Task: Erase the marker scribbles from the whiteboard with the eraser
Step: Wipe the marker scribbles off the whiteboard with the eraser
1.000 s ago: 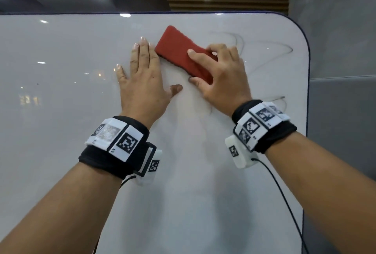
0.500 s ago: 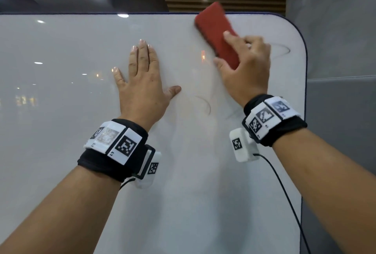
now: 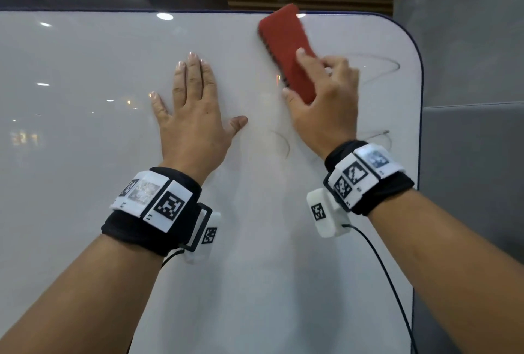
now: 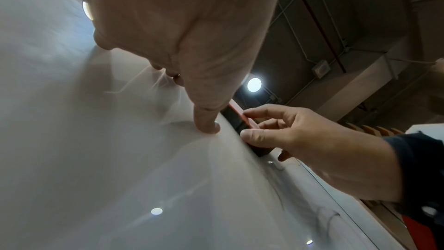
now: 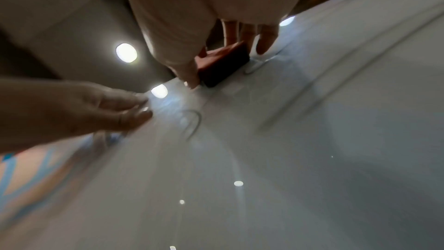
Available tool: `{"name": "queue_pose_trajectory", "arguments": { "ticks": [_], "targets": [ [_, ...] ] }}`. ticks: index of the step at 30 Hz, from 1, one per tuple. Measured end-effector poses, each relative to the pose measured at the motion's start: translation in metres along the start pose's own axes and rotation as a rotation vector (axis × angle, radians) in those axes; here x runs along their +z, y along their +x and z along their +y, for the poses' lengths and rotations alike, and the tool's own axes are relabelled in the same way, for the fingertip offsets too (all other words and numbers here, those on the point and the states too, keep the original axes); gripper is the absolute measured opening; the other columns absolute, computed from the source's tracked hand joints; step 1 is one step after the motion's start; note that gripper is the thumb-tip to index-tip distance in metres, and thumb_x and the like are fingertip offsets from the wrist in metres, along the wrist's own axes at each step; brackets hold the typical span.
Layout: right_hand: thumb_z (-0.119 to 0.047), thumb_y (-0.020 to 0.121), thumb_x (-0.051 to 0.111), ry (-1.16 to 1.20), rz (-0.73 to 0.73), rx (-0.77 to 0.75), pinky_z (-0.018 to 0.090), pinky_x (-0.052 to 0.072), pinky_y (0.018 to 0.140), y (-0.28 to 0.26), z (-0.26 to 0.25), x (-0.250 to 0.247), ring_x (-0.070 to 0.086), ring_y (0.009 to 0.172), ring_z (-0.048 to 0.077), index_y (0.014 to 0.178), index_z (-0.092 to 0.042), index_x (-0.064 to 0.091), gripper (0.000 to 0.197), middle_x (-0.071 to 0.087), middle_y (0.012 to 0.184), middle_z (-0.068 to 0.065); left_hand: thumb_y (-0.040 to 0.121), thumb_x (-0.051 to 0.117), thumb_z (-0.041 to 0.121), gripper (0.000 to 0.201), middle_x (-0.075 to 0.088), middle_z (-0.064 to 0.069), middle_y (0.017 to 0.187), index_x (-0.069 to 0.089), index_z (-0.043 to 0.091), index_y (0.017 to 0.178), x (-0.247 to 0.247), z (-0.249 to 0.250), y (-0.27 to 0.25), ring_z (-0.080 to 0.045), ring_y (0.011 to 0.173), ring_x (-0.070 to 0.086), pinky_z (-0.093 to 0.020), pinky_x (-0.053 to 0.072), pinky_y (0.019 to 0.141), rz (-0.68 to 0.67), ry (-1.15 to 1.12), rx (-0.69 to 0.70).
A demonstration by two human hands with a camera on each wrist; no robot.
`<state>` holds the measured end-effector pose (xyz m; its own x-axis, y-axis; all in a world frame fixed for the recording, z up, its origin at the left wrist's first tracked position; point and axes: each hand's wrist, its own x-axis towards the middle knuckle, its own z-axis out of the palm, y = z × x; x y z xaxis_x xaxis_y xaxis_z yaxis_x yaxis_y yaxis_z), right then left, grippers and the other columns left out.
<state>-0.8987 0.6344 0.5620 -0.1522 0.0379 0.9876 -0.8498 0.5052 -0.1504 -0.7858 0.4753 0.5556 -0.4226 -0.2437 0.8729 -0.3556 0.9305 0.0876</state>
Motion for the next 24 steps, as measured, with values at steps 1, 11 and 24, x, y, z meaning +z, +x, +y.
{"name": "queue_pose_trajectory", "arguments": {
  "ticks": [1, 11, 24],
  "targets": [
    [-0.038, 0.081, 0.07, -0.009, -0.03, -0.08, 0.045, 0.047, 0.09, -0.008, -0.002, 0.001, 0.048, 0.106, 0.031, 0.136, -0.026, 0.057, 0.058, 0.053, 0.121, 0.011, 0.094, 0.043, 0.061, 0.093, -0.014, 0.0, 0.164, -0.006, 0.012, 0.156, 0.001, 0.0, -0.001, -0.019, 0.151, -0.011, -0.062, 0.005, 0.118, 0.005, 0.002, 0.003],
    [-0.038, 0.08, 0.074, 0.018, 0.012, 0.001, 0.045, 0.048, 0.089, -0.029, -0.015, 0.007, 0.049, 0.105, 0.03, 0.135, -0.025, 0.058, 0.059, 0.053, 0.118, 0.012, 0.097, 0.037, 0.06, 0.086, -0.013, 0.0, 0.164, -0.004, 0.016, 0.157, 0.006, -0.002, -0.011, -0.02, 0.151, -0.01, -0.063, 0.003, 0.118, 0.029, 0.008, 0.023],
    [-0.04, 0.078, 0.076, 0.019, -0.053, -0.071, 0.044, 0.049, 0.085, -0.066, -0.033, 0.015, 0.049, 0.102, 0.027, 0.136, -0.027, 0.058, 0.062, 0.054, 0.119, 0.008, 0.098, 0.033, 0.06, 0.081, -0.012, 0.0, 0.164, -0.003, 0.019, 0.157, 0.011, -0.007, -0.025, -0.021, 0.151, -0.011, -0.065, 0.004, 0.115, 0.028, 0.021, 0.043]
  ]
}}
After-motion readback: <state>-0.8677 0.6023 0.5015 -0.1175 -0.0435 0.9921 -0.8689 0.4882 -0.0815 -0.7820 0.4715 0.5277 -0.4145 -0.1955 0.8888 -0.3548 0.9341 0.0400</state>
